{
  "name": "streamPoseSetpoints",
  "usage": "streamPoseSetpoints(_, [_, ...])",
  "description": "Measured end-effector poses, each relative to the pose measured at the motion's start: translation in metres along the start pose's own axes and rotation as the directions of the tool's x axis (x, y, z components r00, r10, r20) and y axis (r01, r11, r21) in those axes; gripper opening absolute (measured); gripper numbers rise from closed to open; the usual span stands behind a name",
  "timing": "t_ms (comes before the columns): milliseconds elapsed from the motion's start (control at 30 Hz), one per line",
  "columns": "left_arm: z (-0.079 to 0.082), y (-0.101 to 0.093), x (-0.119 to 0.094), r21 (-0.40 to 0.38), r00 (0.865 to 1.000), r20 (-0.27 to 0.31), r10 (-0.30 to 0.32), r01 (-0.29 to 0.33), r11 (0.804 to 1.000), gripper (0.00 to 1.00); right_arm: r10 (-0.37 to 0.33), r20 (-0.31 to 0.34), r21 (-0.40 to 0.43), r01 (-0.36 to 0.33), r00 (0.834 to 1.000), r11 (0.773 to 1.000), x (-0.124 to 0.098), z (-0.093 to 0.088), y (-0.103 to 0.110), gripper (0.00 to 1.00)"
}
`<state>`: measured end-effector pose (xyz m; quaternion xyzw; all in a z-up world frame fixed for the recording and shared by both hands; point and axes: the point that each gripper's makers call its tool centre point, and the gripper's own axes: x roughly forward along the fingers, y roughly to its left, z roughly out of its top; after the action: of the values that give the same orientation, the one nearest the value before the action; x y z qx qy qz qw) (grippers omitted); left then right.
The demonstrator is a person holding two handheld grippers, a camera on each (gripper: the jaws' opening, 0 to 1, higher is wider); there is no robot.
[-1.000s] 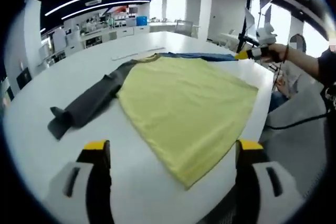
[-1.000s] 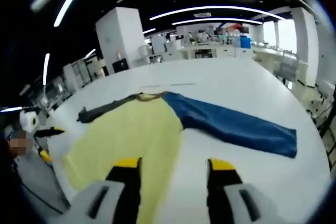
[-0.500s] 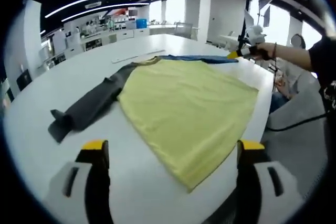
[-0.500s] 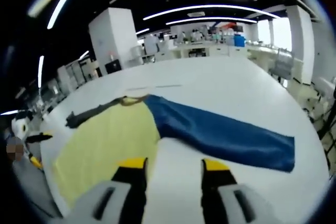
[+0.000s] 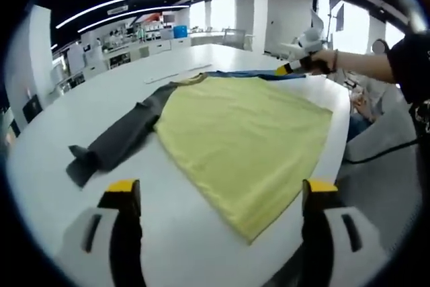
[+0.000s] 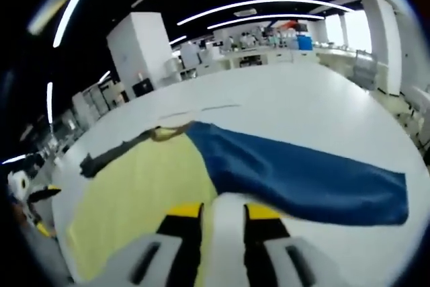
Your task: Fold the garment on the visible template until the final outline fits inside the template.
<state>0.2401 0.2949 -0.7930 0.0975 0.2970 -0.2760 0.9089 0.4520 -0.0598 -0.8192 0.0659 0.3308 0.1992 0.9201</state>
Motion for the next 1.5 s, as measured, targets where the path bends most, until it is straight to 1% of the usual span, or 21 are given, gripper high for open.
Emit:
streamPoseSetpoints(100, [0.002, -0.001, -0.001, -0.009, 1.000, 0.010, -0.006, 0.006, 1.000, 0.97, -0.005, -0.001, 0.022, 0.005, 1.000, 1.000, 0.005, 0.000, 0.003, 0.17])
streamPoseSetpoints(200, [0.003, -0.002, -0.001, -0.006, 1.000, 0.012, -0.008, 0.008, 1.000, 0.96, -0.020, -0.010, 0.025, 0.020, 1.000, 0.999, 0.013, 0.000, 0.003, 0.17])
streamPoseSetpoints(333, [0.004, -0.004, 0.002, 0.003, 1.000, 0.003, -0.009, 0.009, 1.000, 0.95, -0.037, -0.009, 0.073, 0.038, 0.999, 0.997, 0.022, -0.003, 0.007, 0.17])
streamPoseSetpoints(400, [0.004, -0.004, 0.002, 0.001, 1.000, -0.001, -0.008, 0.008, 1.000, 0.94, -0.049, -0.008, 0.086, 0.049, 0.999, 0.995, 0.028, -0.003, 0.003, 0.17])
streamPoseSetpoints(467, [0.004, -0.005, 0.003, 0.000, 1.000, -0.003, -0.012, 0.012, 1.000, 0.94, -0.065, -0.007, 0.104, 0.066, 0.998, 0.992, 0.031, -0.004, 0.005, 0.17])
streamPoseSetpoints(533, [0.003, -0.005, 0.003, 0.003, 1.000, -0.006, -0.011, 0.011, 1.000, 0.93, -0.064, 0.007, 0.126, 0.063, 0.998, 0.990, 0.031, -0.003, 0.010, 0.14])
streamPoseSetpoints(633, [0.000, -0.003, 0.003, 0.012, 1.000, -0.020, -0.008, 0.008, 1.000, 0.93, -0.066, 0.019, 0.163, 0.062, 0.998, 0.985, 0.037, 0.001, 0.003, 0.11])
streamPoseSetpoints(667, [-0.001, -0.002, 0.003, 0.014, 1.000, -0.025, -0.007, 0.007, 1.000, 0.92, -0.064, 0.020, 0.167, 0.060, 0.998, 0.984, 0.038, 0.001, 0.003, 0.09])
streamPoseSetpoints(733, [-0.005, -0.001, 0.003, 0.016, 0.999, -0.042, -0.002, 0.003, 1.000, 0.91, -0.051, 0.020, 0.198, 0.047, 0.998, 0.979, 0.034, -0.003, 0.012, 0.05])
streamPoseSetpoints(767, [-0.006, 0.000, 0.003, 0.015, 0.999, -0.047, 0.001, 0.000, 1.000, 0.90, -0.047, 0.020, 0.211, 0.042, 0.999, 0.977, 0.037, -0.002, 0.009, 0.04])
streamPoseSetpoints(833, [-0.008, 0.002, 0.004, 0.006, 0.999, -0.048, 0.002, -0.002, 1.000, 0.89, -0.049, 0.024, 0.222, 0.043, 0.998, 0.974, 0.038, -0.001, 0.009, 0.02])
streamPoseSetpoints(900, [-0.007, 0.002, 0.004, 0.000, 0.999, -0.044, 0.005, -0.005, 1.000, 0.89, -0.043, 0.031, 0.234, 0.035, 0.999, 0.972, 0.037, -0.001, 0.015, 0.00])
streamPoseSetpoints(967, [-0.008, 0.003, 0.004, 0.002, 0.999, -0.043, 0.006, -0.006, 1.000, 0.88, -0.042, 0.038, 0.243, 0.032, 0.998, 0.970, 0.036, 0.000, 0.015, 0.00])
streamPoseSetpoints(1100, [-0.008, 0.004, 0.004, 0.000, 0.999, -0.039, 0.010, -0.010, 1.000, 0.88, -0.034, 0.052, 0.220, 0.022, 0.998, 0.975, 0.031, 0.003, 0.020, 0.00])
streamPoseSetpoints(1167, [-0.011, 0.007, 0.003, 0.000, 0.999, -0.042, 0.014, -0.014, 1.000, 0.87, -0.032, 0.062, 0.185, 0.020, 0.998, 0.983, 0.023, 0.004, 0.029, 0.00])
streamPoseSetpoints(1267, [-0.013, 0.007, 0.004, -0.004, 0.999, -0.049, 0.013, -0.013, 1.000, 0.87, -0.039, 0.079, 0.153, 0.027, 0.996, 0.988, 0.021, 0.011, 0.027, 0.00])
streamPoseSetpoints(1300, [-0.013, 0.006, 0.004, -0.004, 0.999, -0.049, 0.012, -0.012, 1.000, 0.86, -0.042, 0.093, 0.129, 0.030, 0.995, 0.991, 0.016, 0.013, 0.031, 0.00])
streamPoseSetpoints(1333, [-0.013, 0.006, 0.004, -0.005, 0.999, -0.049, 0.012, -0.012, 1.000, 0.86, -0.049, 0.095, 0.109, 0.038, 0.994, 0.993, 0.015, 0.014, 0.031, 0.00])
streamPoseSetpoints(1367, [-0.014, 0.007, 0.004, -0.005, 0.999, -0.051, 0.013, -0.014, 1.000, 0.86, -0.071, 0.095, 0.076, 0.063, 0.993, 0.995, 0.016, 0.016, 0.023, 0.00])
streamPoseSetpoints(1467, [-0.014, 0.007, 0.005, -0.005, 0.999, -0.051, 0.013, -0.014, 1.000, 0.85, -0.104, 0.085, 0.015, 0.103, 0.991, 0.995, 0.015, 0.013, 0.018, 0.00])
streamPoseSetpoints(1500, [-0.013, 0.006, 0.005, -0.004, 0.999, -0.049, 0.012, -0.013, 1.000, 0.85, -0.113, 0.083, -0.024, 0.115, 0.990, 0.993, 0.017, 0.014, 0.017, 0.00])
